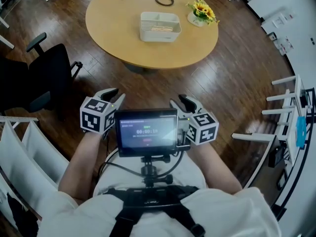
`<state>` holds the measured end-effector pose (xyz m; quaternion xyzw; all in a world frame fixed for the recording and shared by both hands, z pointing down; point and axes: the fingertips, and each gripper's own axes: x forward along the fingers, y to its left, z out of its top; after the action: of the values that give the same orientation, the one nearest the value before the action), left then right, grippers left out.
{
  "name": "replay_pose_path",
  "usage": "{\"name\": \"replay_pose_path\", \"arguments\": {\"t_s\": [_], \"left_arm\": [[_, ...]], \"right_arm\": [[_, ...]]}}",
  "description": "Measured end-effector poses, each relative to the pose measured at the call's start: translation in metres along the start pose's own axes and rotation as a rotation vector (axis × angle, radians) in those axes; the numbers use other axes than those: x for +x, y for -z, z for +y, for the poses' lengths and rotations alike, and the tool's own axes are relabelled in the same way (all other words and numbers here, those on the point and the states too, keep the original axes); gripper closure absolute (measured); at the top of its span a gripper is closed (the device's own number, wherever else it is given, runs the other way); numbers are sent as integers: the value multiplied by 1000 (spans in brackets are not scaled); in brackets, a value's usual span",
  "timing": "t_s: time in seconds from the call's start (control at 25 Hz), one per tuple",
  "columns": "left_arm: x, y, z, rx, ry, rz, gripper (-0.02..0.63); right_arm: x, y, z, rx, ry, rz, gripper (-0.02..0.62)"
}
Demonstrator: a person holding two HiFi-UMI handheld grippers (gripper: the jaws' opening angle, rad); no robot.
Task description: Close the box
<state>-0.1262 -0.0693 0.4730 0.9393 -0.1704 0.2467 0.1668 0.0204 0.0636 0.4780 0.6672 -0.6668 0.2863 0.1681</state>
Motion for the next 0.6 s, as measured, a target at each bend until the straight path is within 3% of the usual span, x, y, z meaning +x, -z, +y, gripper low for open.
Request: {"name": "replay_pose_path", "arguments": {"t_s": [0.6], "left_arm": [[-13,-2,-12,1,32,-21,508]], "right_arm": [[-12,1,18,5,-9,-10,430]]}}
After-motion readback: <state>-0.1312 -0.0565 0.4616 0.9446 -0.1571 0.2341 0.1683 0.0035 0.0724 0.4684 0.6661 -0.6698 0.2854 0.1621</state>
